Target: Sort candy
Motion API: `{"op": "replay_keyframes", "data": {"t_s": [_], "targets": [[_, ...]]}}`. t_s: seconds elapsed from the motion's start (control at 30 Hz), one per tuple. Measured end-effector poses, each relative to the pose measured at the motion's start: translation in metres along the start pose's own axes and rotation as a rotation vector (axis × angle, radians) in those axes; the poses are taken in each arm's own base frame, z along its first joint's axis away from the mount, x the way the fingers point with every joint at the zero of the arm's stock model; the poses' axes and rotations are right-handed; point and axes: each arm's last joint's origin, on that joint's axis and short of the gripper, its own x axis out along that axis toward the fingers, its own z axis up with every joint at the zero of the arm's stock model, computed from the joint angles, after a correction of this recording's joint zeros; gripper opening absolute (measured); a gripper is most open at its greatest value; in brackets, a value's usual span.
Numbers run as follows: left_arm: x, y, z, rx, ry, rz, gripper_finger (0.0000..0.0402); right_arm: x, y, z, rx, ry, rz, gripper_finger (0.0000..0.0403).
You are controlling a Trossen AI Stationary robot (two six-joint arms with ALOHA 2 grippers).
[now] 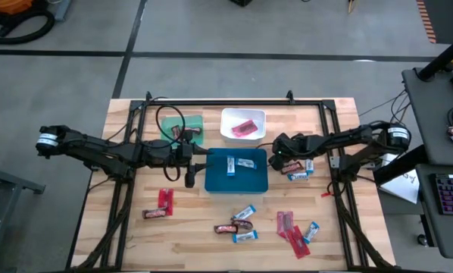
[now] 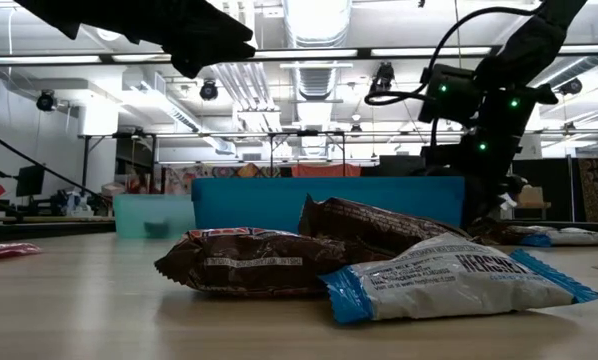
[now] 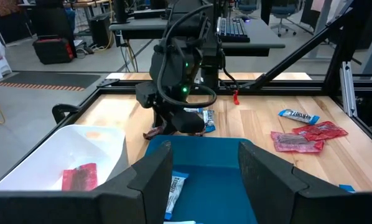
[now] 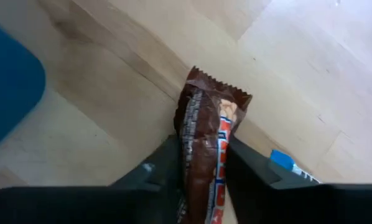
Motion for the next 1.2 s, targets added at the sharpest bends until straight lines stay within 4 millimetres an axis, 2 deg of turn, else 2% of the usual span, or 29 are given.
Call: {"op": "replay_keyframes", "data": {"t_s": [0.17, 0.37, 0.67, 0.83, 0.93, 1.2], "targets": [[0.0, 0.0, 0.0, 0.0, 0.0, 0.0, 0.0166, -0.017, -0.004, 0.005, 0.007, -0.05, 0.031, 0.0036], [0.0, 0.0, 0.0, 0.0, -0.001, 0.0, 0.0166, -0.051, -0.007, 0.01, 0.024, -0.18, 0.124, 0.0035], [0.0, -0.001, 0.002, -0.003, -0.019, -0.006, 0.0166, -0.105, -0.005, 0.006, 0.0, -0.404, 0.334, 0.0032], [0.003, -0.004, 0.006, 0.0, -0.081, -0.1, 0.0166, -0.124, 0.009, 0.004, -0.063, -0.522, 0.508, 0.0031], [0.013, -0.007, 0.004, 0.024, -0.122, -0.136, 0.0166, -0.131, 0.023, 0.004, -0.124, -0.586, 0.64, 0.003], [0.048, -0.015, -0.01, 0.084, -0.242, -0.148, 0.0166, -0.129, 0.058, 0.003, -0.289, -0.646, 0.858, 0.0029]]}}
